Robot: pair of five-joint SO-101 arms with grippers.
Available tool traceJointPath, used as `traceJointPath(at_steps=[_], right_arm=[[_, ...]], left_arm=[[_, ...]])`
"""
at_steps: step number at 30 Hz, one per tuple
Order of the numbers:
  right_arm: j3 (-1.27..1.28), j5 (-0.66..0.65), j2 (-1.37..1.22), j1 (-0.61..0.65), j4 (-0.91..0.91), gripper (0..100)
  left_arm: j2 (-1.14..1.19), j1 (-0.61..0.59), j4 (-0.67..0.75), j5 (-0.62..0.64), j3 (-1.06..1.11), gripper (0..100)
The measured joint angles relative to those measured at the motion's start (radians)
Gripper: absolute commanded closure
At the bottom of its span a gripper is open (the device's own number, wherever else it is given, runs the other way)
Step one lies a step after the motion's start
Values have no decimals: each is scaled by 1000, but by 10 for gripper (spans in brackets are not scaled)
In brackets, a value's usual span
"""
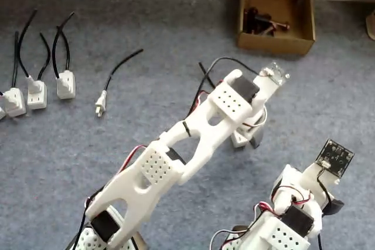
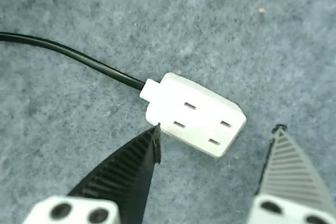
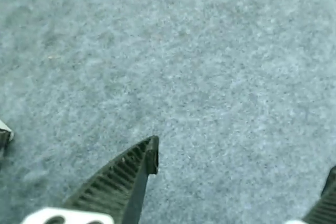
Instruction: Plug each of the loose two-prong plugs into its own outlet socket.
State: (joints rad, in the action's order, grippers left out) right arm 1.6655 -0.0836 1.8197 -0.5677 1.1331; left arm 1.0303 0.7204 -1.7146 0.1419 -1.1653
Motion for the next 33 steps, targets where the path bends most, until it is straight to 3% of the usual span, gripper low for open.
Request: traceJointPath(at_steps=[8, 26, 31, 33], right_arm=[[0, 0, 0, 0, 0, 552], [0, 0, 0, 0, 0, 552], [0, 0, 0, 0, 0, 552], [0, 0, 0, 0, 0, 552]], left_arm=[[60, -63, -11, 64, -61, 697], [104, -66, 55, 503, -63, 702], [161, -68, 57, 531, -74, 708], [163, -68, 57, 531, -78, 758]])
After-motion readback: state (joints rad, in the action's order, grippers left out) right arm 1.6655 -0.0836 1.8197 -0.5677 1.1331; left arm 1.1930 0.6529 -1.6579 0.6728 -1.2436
